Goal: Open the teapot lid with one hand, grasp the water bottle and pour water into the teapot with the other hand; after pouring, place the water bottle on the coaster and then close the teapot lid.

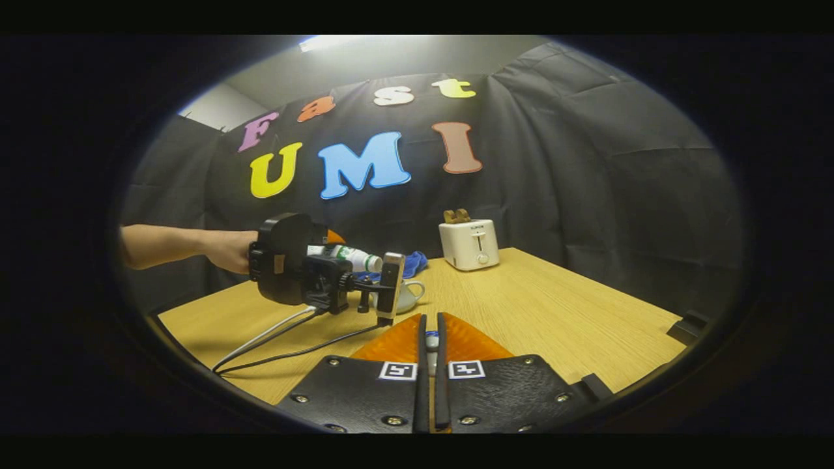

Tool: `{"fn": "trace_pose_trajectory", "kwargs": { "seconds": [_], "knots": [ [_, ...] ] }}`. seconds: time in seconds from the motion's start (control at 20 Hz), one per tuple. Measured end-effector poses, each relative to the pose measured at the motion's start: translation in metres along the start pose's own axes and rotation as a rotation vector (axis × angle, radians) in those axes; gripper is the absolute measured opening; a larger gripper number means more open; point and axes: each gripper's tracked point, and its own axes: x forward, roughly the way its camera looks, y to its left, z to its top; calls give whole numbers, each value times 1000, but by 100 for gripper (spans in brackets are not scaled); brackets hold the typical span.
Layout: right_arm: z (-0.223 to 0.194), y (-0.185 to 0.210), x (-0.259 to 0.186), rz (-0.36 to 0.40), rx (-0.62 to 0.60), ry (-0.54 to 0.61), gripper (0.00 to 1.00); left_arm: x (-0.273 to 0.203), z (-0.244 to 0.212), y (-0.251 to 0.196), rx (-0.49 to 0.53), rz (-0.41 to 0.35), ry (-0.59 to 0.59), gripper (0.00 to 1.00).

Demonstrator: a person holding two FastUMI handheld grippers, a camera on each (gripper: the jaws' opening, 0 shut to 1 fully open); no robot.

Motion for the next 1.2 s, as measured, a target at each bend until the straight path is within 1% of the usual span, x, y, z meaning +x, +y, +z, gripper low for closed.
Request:
{"fn": "trace_pose_trajectory", "kwargs": {
  "seconds": [0.05, 0.1, 0.15, 0.2, 0.25, 0.3, 0.35, 0.4, 0.5, 0.6, 0.65, 0.7, 0.75, 0.85, 1.0, 1.05, 1.1, 1.2],
  "knots": [
    [0, 0, 0, 1, -1, 1, 3, 0, 2, 0, 5, 3, -2, 78],
    [-1, 0, -1, 1, 0, 2, 4, -1, 3, 0, 9, 2, -5, 84],
    [-2, 0, 0, 2, 2, 4, 4, -2, 4, -1, 14, 1, -5, 78],
    [-2, -1, 0, 1, 2, 4, 4, -2, 3, 1, 19, 4, -5, 78],
    [-2, -2, -1, 0, 2, 5, 4, -4, 4, 0, 24, -3, -6, 84],
    [-2, -2, -2, 1, 6, 3, 4, -3, 5, 2, 27, -3, -10, 78],
    [-1, -2, -2, 2, 9, 1, 4, -4, 6, 2, 32, -5, -8, 78],
    [-2, -2, -2, 1, 9, 2, 4, -5, 6, 3, 39, -5, -8, 71],
    [-3, -3, -2, 2, 10, 4, 4, -5, 6, 3, 52, -2, -4, 71],
    [-3, -3, -2, 4, 11, 3, 4, -5, 6, 5, 68, -3, -9, 78],
    [-3, -2, -3, 8, 15, 1, 4, -7, 9, 6, 81, 2, -14, 78],
    [-4, -3, -3, 8, 19, 3, 3, -8, 11, 7, 93, 8, -16, 84],
    [-6, -4, -2, 9, 23, 6, 3, -9, 12, 7, 103, 8, -17, 84],
    [-7, -5, -3, 9, 31, 11, 3, -10, 13, 9, 119, 16, -16, 71],
    [-6, -7, -3, 5, 31, 9, 4, -9, 12, 11, 142, 20, -12, 71],
    [-7, -8, -3, 5, 31, 8, 4, -9, 13, 11, 145, 19, -13, 78],
    [-7, -8, -4, 4, 31, 9, 4, -9, 13, 12, 149, 19, -13, 71],
    [-8, -8, -4, 6, 34, 12, 4, -10, 14, 16, 164, 37, -16, 70]
  ]
}}
